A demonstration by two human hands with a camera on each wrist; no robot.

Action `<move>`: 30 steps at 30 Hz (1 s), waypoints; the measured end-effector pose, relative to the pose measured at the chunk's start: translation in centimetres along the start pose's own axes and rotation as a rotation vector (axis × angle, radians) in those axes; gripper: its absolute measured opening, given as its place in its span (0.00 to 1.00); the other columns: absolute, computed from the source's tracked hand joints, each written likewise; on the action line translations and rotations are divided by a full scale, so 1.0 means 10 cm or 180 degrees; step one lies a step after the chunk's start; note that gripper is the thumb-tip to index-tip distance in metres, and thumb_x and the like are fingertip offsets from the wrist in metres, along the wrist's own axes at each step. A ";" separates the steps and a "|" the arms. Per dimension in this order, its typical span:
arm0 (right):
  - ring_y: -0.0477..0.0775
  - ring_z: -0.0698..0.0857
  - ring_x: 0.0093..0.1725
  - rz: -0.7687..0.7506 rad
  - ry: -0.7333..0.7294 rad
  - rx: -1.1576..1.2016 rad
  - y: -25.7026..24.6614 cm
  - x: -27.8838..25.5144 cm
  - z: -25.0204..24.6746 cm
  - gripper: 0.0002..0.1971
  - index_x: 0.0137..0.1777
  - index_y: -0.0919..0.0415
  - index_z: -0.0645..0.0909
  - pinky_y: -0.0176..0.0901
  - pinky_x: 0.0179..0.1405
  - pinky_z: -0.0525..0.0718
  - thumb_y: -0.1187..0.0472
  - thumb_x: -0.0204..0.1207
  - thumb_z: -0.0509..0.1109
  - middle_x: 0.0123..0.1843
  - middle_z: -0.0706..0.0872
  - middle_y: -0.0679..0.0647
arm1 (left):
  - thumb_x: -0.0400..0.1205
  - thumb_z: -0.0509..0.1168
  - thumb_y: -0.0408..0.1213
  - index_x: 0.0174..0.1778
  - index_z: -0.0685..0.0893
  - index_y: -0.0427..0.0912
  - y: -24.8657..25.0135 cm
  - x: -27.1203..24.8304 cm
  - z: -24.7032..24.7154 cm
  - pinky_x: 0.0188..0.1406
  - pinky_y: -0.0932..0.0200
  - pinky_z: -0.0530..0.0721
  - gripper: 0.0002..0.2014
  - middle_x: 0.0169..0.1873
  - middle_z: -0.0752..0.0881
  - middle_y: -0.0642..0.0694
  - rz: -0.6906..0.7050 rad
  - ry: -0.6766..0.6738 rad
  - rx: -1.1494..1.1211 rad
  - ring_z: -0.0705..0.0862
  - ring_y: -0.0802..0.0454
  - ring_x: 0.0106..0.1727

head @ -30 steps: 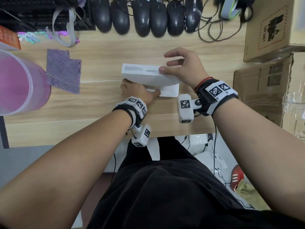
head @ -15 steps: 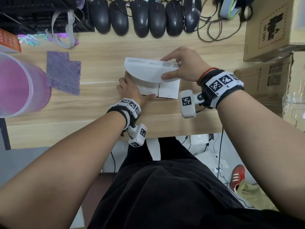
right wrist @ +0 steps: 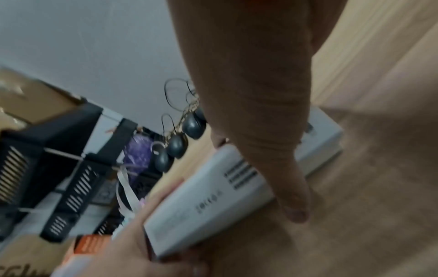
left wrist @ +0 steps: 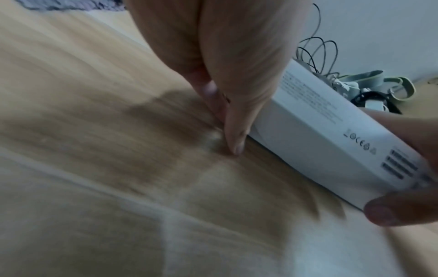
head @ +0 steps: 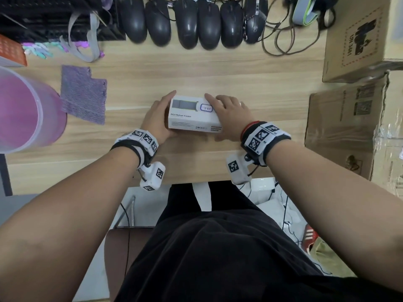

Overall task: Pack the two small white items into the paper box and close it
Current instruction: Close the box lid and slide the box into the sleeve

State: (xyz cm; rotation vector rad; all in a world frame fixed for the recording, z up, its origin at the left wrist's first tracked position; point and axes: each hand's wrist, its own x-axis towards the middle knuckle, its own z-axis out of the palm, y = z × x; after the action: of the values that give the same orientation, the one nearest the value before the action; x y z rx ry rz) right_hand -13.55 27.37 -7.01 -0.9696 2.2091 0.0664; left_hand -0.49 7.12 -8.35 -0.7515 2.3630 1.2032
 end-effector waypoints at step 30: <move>0.69 0.83 0.59 -0.0123 -0.0485 0.5154 -0.36 -0.52 -1.62 0.21 0.60 0.66 0.84 0.76 0.70 0.75 0.64 0.66 0.72 0.57 0.88 0.67 | 0.76 0.75 0.53 0.72 0.76 0.40 1.55 -0.24 -1.08 0.61 0.41 0.86 0.33 0.61 0.89 0.45 -0.0266 0.0023 -0.2950 0.88 0.46 0.62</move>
State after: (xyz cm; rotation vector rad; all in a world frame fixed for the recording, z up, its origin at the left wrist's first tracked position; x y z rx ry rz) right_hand -18.29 22.99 9.18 -0.0313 1.3483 -1.3622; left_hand -9.15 6.50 8.56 -1.0863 1.6606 2.2629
